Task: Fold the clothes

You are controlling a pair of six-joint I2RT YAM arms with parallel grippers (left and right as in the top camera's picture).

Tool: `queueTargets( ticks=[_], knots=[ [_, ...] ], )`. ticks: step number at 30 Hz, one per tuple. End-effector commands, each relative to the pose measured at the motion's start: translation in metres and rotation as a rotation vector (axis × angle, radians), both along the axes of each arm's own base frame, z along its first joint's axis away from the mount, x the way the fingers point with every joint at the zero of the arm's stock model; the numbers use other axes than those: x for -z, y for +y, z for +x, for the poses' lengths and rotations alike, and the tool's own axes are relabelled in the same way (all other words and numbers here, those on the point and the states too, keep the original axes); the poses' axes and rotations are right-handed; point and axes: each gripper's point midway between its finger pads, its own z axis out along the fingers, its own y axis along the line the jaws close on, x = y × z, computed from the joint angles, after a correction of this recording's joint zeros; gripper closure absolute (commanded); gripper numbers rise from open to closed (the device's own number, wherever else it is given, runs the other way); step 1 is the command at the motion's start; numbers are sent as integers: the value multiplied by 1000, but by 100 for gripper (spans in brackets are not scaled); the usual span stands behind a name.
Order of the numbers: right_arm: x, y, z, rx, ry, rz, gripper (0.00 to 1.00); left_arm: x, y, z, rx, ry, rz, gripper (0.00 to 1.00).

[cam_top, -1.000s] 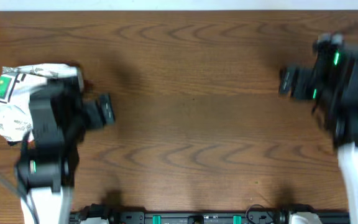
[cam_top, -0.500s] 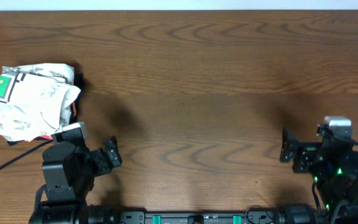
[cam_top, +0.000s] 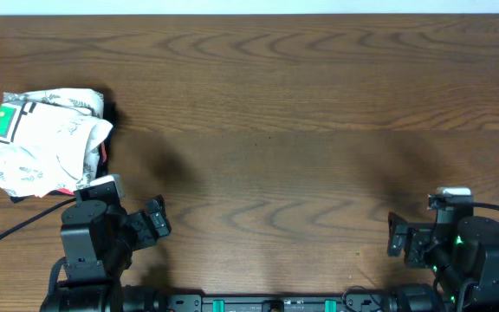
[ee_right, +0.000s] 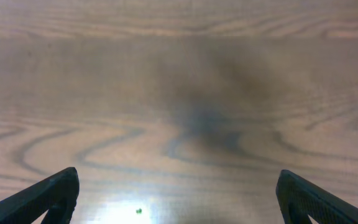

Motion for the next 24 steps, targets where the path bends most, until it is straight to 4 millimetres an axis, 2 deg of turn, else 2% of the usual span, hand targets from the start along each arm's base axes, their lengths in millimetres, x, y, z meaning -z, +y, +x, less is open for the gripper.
queueTargets(
  ticks=[1, 10, 15, 19, 24],
  knots=[
    [0, 0, -2, 8, -13, 5, 1, 0, -1, -1, -3, -1, -8, 2],
    [-20, -4, -21, 24, -194, 22, 1, 0, -1, -1, -3, -1, -8, 2],
    [-22, -9, -27, 48, -319, 18, 1, 0, -1, -1, -3, -1, -8, 2],
    [-17, -11, -18, 58, -413, 19, 1, 0, -1, -1, -3, -1, -8, 2],
    [-15, -9, 16, 25, -507, -31, 1, 0, -1, -1, -3, -1, -8, 2]
  ],
)
